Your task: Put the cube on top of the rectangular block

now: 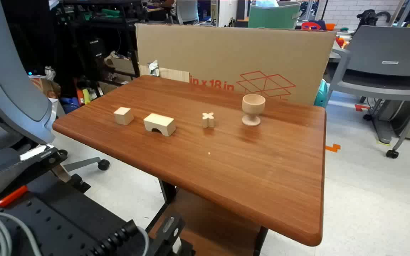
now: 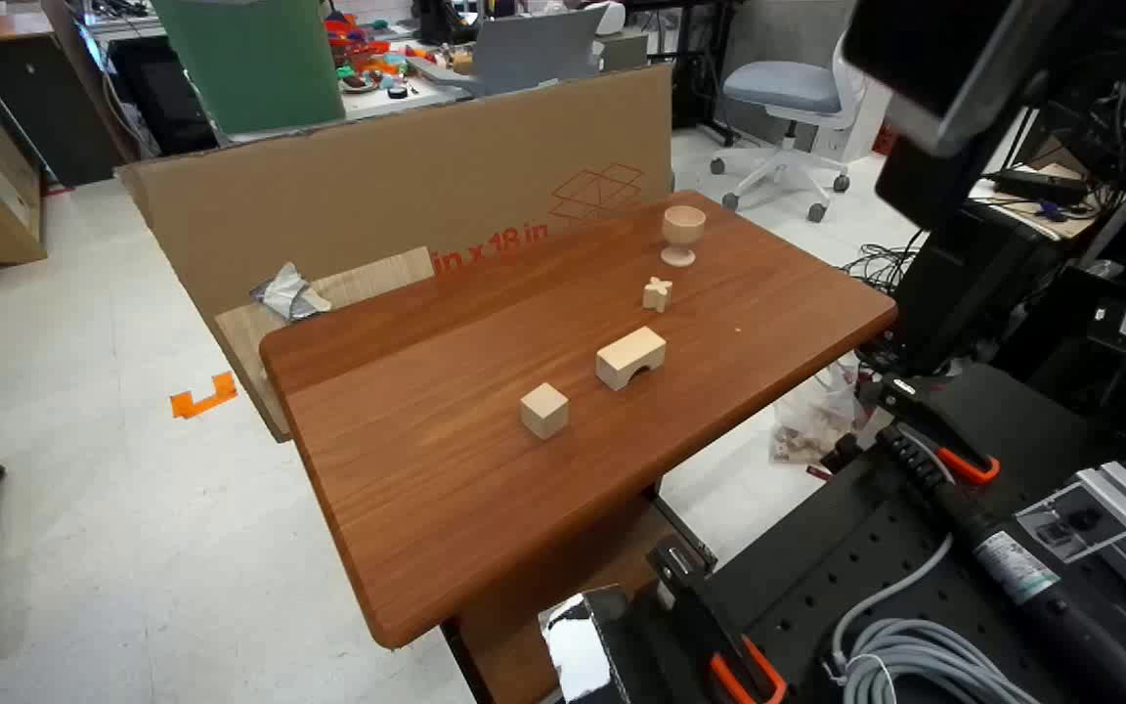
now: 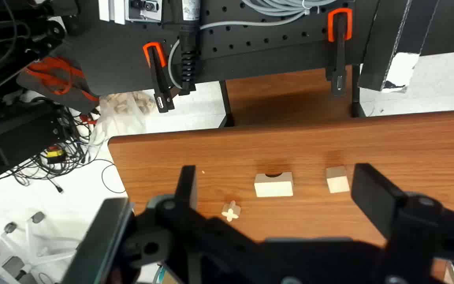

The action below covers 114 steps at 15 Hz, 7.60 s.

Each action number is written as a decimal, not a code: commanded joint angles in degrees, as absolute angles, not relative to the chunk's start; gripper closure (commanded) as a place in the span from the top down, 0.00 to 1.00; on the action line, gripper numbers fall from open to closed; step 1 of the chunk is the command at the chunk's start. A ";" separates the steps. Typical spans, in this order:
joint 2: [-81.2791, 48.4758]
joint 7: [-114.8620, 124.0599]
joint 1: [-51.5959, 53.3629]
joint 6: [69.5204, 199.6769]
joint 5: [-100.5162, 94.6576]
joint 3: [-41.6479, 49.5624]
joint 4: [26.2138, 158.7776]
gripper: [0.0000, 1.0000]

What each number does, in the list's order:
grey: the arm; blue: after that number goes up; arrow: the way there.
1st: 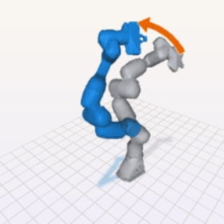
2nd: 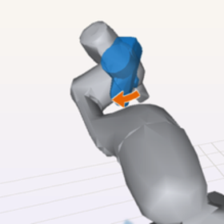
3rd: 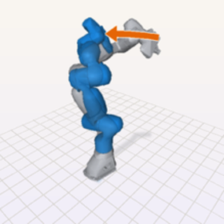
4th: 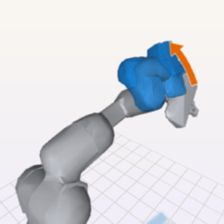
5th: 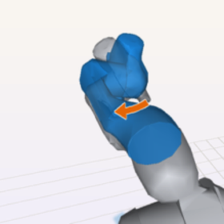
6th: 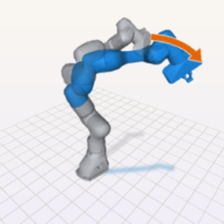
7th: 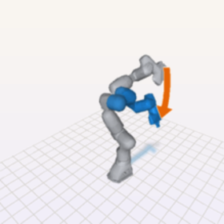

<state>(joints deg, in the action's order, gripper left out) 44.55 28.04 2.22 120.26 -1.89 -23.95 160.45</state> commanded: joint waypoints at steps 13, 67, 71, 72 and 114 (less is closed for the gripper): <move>44.22 28.77 3.29 120.10 -2.84 -22.85 160.37 1.00; -22.90 0.07 5.09 146.77 2.21 -9.82 128.48 0.08; -18.11 0.46 2.99 145.78 6.89 -8.44 132.35 0.08; -17.75 1.17 2.79 144.75 6.81 -7.60 132.29 0.08; -23.76 4.77 3.05 134.03 2.29 -3.65 122.86 1.00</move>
